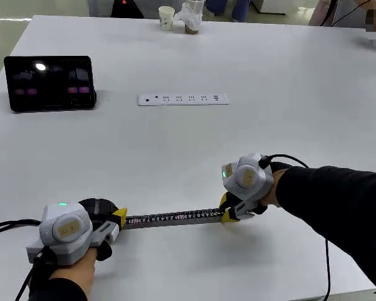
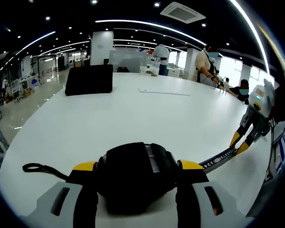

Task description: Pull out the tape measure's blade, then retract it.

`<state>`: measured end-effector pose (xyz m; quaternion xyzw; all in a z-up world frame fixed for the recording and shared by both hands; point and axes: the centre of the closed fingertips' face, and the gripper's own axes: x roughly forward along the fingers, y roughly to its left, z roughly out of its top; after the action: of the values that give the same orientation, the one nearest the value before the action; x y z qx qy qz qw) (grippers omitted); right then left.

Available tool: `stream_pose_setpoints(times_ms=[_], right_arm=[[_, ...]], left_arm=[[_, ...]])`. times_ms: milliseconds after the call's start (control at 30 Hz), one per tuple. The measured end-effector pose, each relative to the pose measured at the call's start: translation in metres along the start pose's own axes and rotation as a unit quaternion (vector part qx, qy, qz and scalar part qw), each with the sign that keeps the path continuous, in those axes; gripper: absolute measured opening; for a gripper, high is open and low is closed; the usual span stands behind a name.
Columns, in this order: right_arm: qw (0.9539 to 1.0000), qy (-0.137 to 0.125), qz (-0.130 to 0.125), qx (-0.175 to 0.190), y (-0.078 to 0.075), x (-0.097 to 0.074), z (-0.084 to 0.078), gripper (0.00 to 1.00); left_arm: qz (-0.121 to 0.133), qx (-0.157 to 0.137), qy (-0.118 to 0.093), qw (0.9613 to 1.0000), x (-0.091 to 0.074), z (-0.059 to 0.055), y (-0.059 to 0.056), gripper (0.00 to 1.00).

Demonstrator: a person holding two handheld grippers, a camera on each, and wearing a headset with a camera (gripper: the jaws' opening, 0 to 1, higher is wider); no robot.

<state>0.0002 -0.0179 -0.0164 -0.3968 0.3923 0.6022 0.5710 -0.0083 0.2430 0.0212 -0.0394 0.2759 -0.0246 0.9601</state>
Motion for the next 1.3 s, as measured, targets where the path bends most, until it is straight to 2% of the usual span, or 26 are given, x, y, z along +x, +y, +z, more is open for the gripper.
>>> stream_pose_setpoints(times_ms=[700, 1000, 1167, 1300], right_arm=[[0.9999, 0.01, 0.003, 0.005, -0.0006, 0.0026, 0.0002, 0.11], [0.9998, 0.009, 0.012, -0.014, 0.0, 0.0028, 0.0016, 0.11], [0.9999, -0.002, 0.013, -0.003, -0.0001, 0.0035, 0.0045, 0.11], [0.9998, 0.007, 0.011, -0.015, 0.0004, 0.0048, 0.007, 0.11]], left_arm=[[-0.006, -0.001, 0.009, 0.9999, 0.0007, -0.0006, -0.0008, 0.61], [-0.006, -0.001, 0.008, 0.9999, 0.001, -0.0005, -0.0003, 0.61], [-0.005, -0.001, 0.008, 1.0, 0.0008, -0.0009, -0.0004, 0.61], [-0.004, 0.0, 0.009, 0.9999, 0.0009, -0.0009, -0.0004, 0.61]])
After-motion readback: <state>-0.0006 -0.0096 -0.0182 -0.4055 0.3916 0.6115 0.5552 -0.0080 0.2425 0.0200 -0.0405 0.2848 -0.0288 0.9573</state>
